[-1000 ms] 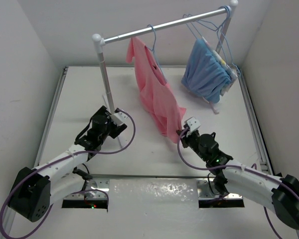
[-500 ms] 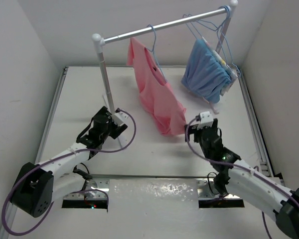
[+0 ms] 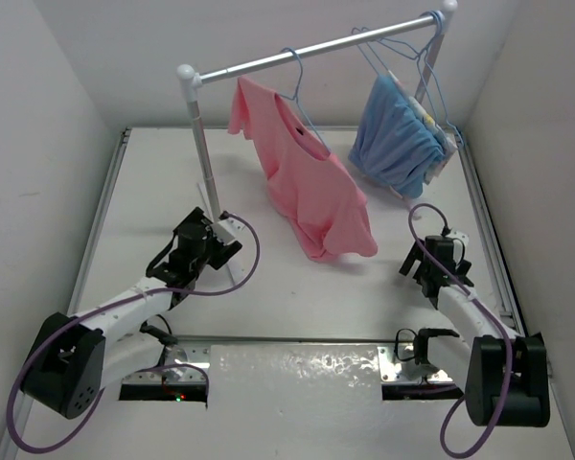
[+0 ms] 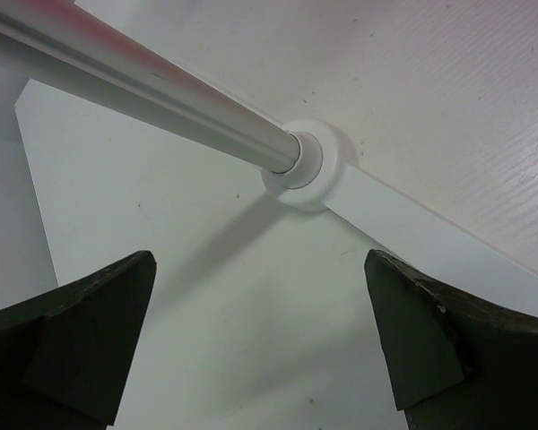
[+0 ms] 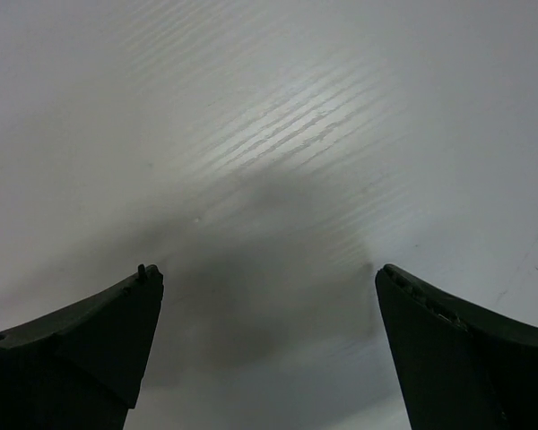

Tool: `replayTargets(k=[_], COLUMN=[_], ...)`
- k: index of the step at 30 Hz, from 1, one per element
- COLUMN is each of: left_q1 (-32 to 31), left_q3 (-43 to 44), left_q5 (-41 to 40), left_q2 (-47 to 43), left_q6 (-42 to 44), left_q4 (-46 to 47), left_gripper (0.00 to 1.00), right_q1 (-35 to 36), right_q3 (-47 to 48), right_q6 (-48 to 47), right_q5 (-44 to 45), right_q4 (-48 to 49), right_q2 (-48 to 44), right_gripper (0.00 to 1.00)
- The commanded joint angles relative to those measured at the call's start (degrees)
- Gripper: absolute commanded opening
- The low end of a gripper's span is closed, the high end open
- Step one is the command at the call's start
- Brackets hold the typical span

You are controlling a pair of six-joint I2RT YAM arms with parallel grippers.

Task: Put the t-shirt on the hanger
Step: Reset both arms

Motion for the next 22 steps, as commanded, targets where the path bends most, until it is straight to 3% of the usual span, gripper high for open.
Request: replayTargets(k=[1,9,22], left_q1=[0.68,0.68,0.68], left_q3=[-0.88,-1.59,-1.59], left_q5=[0.32,0.58,0.93], left_q2=[-0.55,-0.46,-0.55], left_q6=[1.25,1.43,1.61], left_q4=[3.89,4.60,4.16], left_gripper=[1.00,1.00,1.00], right_q1=[-1.58,-1.58,-1.58], right_q3=[0.49,0.57,-4.00], right_q6=[2.93,4.43,5.48], right_q5=[-0.89,3.86,3.77], right_q4=[3.45,1.43,5.30], right_q2=[0.19,-2.27,-6.05], right_gripper=[0.99,0.99,0.99])
